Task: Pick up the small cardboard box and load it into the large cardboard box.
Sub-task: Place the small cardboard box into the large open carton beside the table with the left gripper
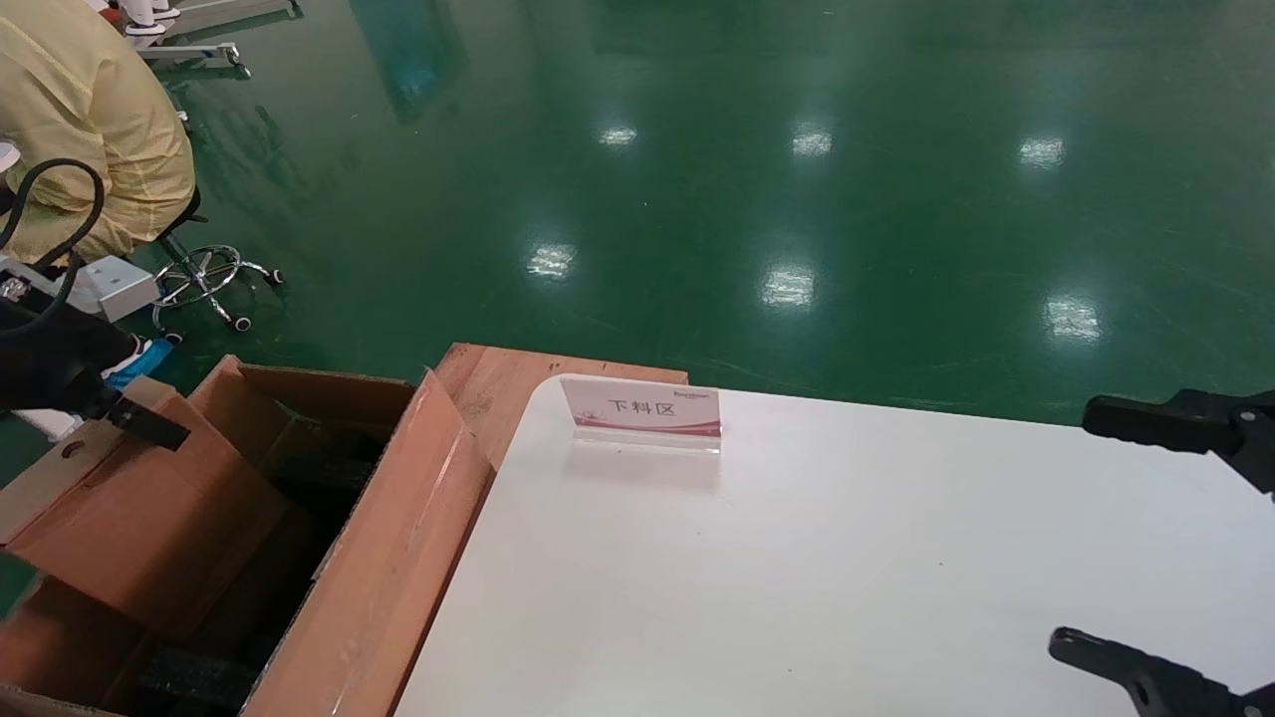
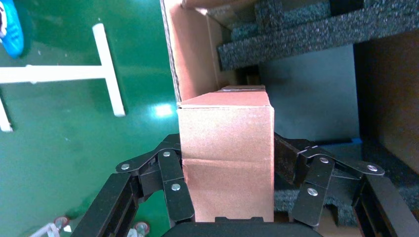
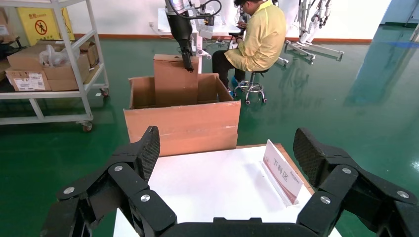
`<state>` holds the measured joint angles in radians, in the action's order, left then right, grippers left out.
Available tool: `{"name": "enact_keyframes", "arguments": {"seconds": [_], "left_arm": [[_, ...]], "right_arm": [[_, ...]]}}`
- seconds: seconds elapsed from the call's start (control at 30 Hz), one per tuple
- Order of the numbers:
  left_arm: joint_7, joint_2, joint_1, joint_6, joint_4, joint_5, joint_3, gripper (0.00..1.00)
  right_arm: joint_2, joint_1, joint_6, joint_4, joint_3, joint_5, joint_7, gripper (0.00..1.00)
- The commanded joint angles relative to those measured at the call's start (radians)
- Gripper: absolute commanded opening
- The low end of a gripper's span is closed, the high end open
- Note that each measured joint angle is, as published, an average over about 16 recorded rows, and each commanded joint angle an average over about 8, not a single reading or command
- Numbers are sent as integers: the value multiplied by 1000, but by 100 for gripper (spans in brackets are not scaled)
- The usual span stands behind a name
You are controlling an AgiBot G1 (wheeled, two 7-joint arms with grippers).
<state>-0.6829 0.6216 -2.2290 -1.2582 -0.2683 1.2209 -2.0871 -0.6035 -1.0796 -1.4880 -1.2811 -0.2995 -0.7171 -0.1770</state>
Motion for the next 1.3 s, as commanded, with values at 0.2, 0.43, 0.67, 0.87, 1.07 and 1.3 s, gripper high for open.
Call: {"name": "enact_keyframes", "arguments": {"seconds": [0.2,0.43,0.67,0.87,1.07,1.3], "left_arm": [[39,34,41,12,73,-21,12,0],[37,64,94,22,141,-31,16,0],[24,94,158,47,188,-38,18,0],[17,108,206,74,216,-48,25,0],[13,120,241,102,231,-65,36,0],[-1,129,278,117,247,-76,42,57]], "right_arm": [[0,0,0,0,0,0,0,100],[0,0,0,0,-1,0,0,100],[0,0,0,0,-1,1,1,100],[1,0,1,0,-1,1,1,100],[1,0,1,0,-2,1,1,100],[1,0,1,0,-2,1,1,100]]}}
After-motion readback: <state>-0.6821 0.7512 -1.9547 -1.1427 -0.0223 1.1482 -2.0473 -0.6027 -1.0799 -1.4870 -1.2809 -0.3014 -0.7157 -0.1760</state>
